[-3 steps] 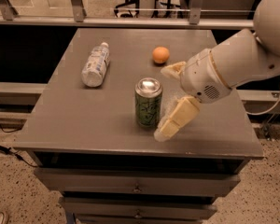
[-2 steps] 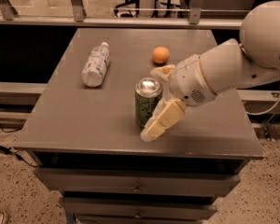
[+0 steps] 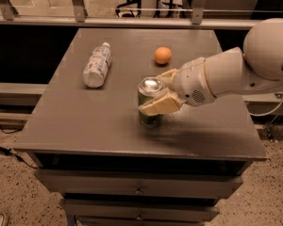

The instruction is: Pick green can

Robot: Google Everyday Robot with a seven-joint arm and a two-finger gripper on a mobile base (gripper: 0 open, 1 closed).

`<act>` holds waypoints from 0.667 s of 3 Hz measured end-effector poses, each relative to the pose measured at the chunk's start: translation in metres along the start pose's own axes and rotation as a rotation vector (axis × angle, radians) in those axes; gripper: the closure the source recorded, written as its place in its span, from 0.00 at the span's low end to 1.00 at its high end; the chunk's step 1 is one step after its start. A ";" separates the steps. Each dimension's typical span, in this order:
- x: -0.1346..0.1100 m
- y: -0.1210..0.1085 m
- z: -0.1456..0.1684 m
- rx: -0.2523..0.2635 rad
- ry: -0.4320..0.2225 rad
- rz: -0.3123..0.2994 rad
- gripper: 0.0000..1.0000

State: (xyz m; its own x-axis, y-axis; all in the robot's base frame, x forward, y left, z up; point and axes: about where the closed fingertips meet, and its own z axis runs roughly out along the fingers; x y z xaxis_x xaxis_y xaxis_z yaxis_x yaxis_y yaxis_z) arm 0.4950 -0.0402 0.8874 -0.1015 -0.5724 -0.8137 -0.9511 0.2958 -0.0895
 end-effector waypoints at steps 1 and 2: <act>-0.008 -0.015 -0.021 0.055 -0.019 -0.001 0.76; -0.028 -0.028 -0.059 0.107 -0.055 -0.017 0.98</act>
Offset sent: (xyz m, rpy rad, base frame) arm 0.0185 -0.0748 0.1214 0.0819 -0.1684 -0.1187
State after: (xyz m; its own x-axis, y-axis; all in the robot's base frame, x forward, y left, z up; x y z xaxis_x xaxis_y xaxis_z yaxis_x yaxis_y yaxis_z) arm 0.5076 -0.0776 0.9460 -0.0669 -0.5357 -0.8418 -0.9156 0.3683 -0.1616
